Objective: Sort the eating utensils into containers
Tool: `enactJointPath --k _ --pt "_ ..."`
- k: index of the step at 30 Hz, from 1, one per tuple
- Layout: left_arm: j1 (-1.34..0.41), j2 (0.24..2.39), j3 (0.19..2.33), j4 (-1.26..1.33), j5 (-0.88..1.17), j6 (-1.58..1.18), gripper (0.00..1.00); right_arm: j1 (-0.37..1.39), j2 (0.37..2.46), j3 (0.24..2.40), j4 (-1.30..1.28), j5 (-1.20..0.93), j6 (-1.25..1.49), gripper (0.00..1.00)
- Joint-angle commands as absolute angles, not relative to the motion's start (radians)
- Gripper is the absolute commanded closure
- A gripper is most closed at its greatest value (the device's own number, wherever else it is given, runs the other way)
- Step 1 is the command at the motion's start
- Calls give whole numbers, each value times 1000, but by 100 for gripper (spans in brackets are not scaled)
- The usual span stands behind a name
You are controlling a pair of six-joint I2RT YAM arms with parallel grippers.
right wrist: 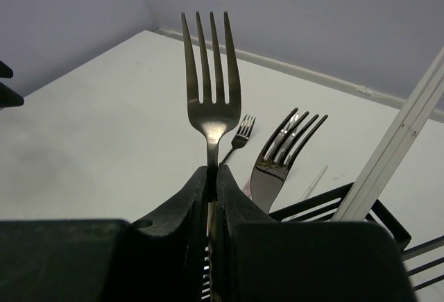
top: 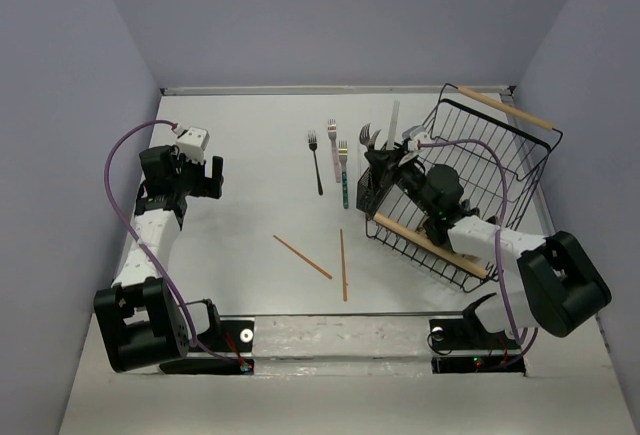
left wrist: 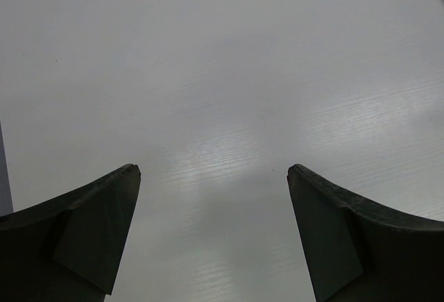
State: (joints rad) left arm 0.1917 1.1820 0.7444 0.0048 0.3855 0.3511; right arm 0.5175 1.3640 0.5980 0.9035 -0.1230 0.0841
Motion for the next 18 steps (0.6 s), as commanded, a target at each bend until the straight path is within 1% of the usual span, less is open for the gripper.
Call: enactJointPath --k 1,2,4,5,6,7,10,13,14,16,17,18 --pt "198 1164 732 41 399 364 1 518 1355 583 1066 -124 91 100" --pt "198 1163 732 41 399 364 1 518 1350 578 1065 -117 86 85" --pt "198 1163 732 40 399 362 1 518 1344 574 1058 -117 83 65" --pt "198 1163 732 40 399 362 1 518 1339 574 1042 -115 83 58" --pt "198 1160 732 40 400 362 1 518 1330 577 1034 -112 78 47" --pt "199 1160 732 40 400 362 1 518 1321 577 1026 -110 75 44" --pt "199 1160 733 37 403 364 1 518 1281 591 979 -107 49 43" --pt "199 1160 733 37 403 364 1 518 1212 650 840 -104 19 43" --pt "199 1160 733 37 405 364 1 518 1192 675 728 -103 17 43" --pt "198 1160 733 37 406 364 1 518 1154 782 593 -97 23 48" --pt "199 1161 733 38 408 364 1 518 1131 828 436 -56 52 52" --pt "198 1161 735 38 408 364 1 555 1128 930 355 -19 66 55"
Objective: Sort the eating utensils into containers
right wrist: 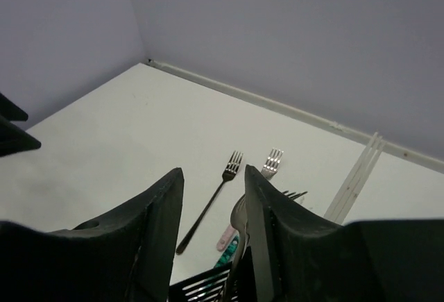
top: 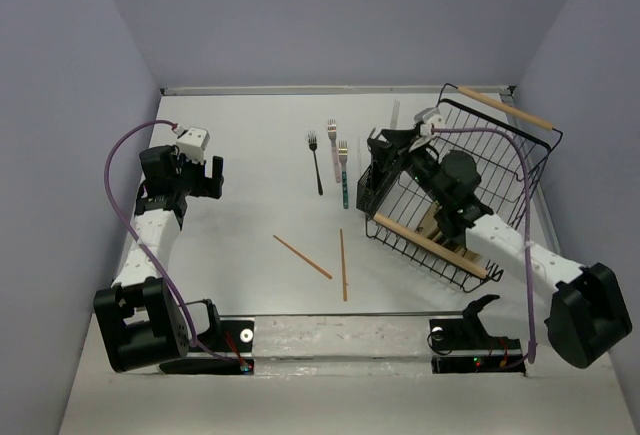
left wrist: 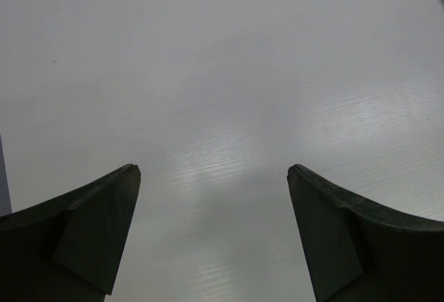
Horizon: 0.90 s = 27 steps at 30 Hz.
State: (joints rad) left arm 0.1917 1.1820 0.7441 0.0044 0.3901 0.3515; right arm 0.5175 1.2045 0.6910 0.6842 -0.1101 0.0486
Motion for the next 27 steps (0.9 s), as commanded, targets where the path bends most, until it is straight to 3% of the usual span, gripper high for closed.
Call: enactJointPath --k 1,5,9,17,21,27 --pt "198 1163 735 40 408 362 1 581 1127 981 271 36 87 57" --pt "198 1161 733 40 407 362 1 795 1208 1184 -129 353 95 58" --pt "199 1147 726 40 400 365 1 965 1340 1322 -434 475 239 60" --pt "199 1131 718 37 406 365 1 1149 1576 1365 -719 445 563 59" --pt "199 1132 716 37 419 365 1 1207 1696 1396 -675 352 461 59" --pt "199 1121 712 34 414 371 1 1198 1918 1540 -646 195 290 41"
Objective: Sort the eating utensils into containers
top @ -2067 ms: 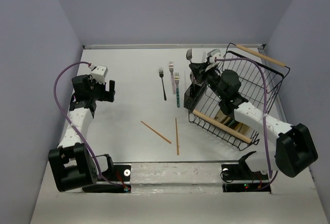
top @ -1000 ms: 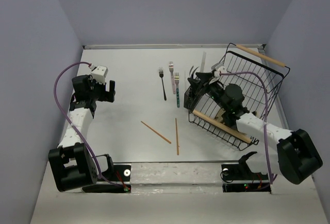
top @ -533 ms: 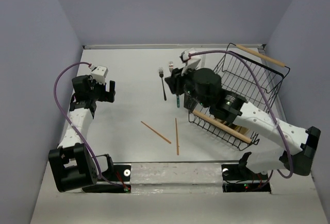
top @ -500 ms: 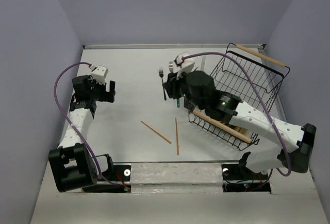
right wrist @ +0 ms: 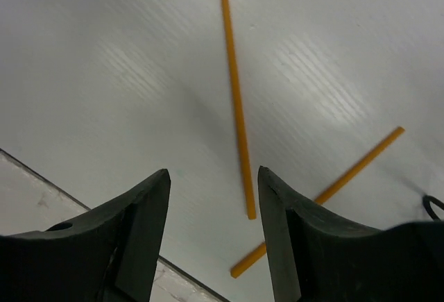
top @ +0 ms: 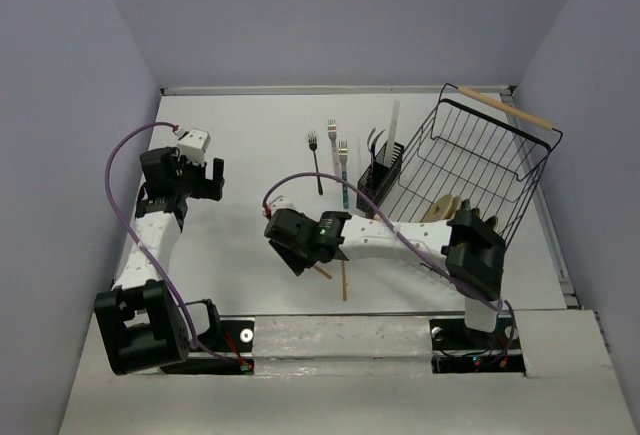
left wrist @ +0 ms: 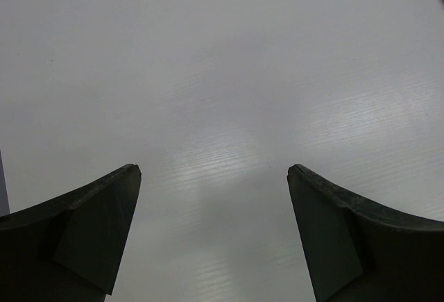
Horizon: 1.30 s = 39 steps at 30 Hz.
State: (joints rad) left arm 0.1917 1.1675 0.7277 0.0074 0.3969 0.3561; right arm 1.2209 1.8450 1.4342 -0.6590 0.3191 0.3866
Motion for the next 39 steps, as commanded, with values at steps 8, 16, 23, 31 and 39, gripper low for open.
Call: enactJointPath --k 8,16,23,31,39 --pt "199 1112 698 43 413 380 1 1128 2062 1623 -650 97 221 41" --pt "199 1117 690 51 410 382 1 1117 2146 1615 -666 80 227 50" --pt "199 1121 683 60 399 382 1 1127 2195 1591 -690 78 259 81" --pt "199 1121 676 66 387 383 1 1137 2195 1603 -655 60 307 100" --pt "199 1121 672 66 383 385 1 1137 2004 1568 -330 -70 301 100"
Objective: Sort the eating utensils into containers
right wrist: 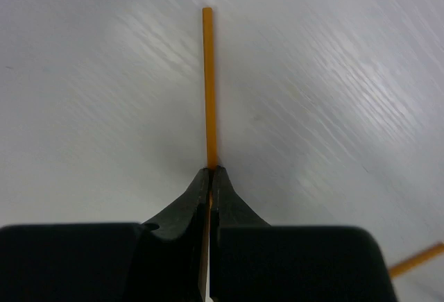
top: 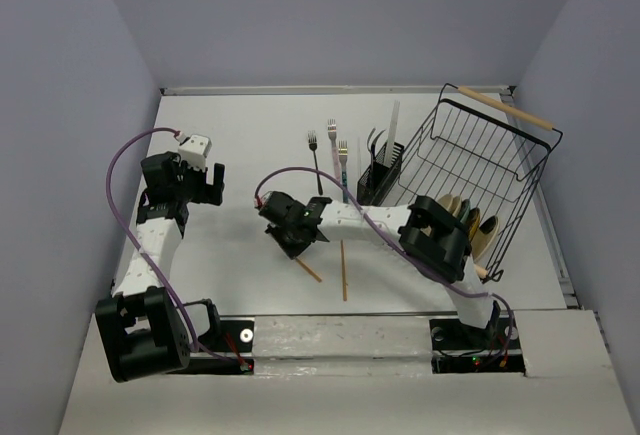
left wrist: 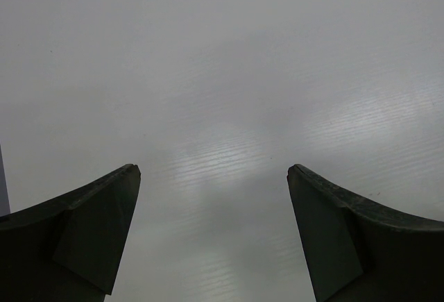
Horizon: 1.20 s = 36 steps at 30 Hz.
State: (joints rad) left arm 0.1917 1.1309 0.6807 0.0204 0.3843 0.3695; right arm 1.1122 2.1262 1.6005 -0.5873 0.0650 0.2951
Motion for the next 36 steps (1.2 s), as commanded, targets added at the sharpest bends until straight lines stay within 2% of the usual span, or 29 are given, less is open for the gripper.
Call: enactJointPath --k 1,4,14,19,24,29,36 --pt "199 1121 673 66 383 385 1 1137 1971 1548 -283 -92 292 100" --pt "199 1123 672 66 385 385 1 1137 1855 1480 -100 -129 233 100" --pt "199 1138 673 74 383 383 1 1063 1626 1500 -52 -6 110 100" --pt "199 1149 673 78 376 385 1 974 1436 1379 124 207 64 100" --pt "199 1150 675 80 374 385 1 789 1234 1171 311 411 97 100" --pt "199 1158 675 84 376 385 1 649 1169 1054 376 486 153 100" --pt "199 1172 680 81 367 383 1 560 1236 977 469 500 213 100"
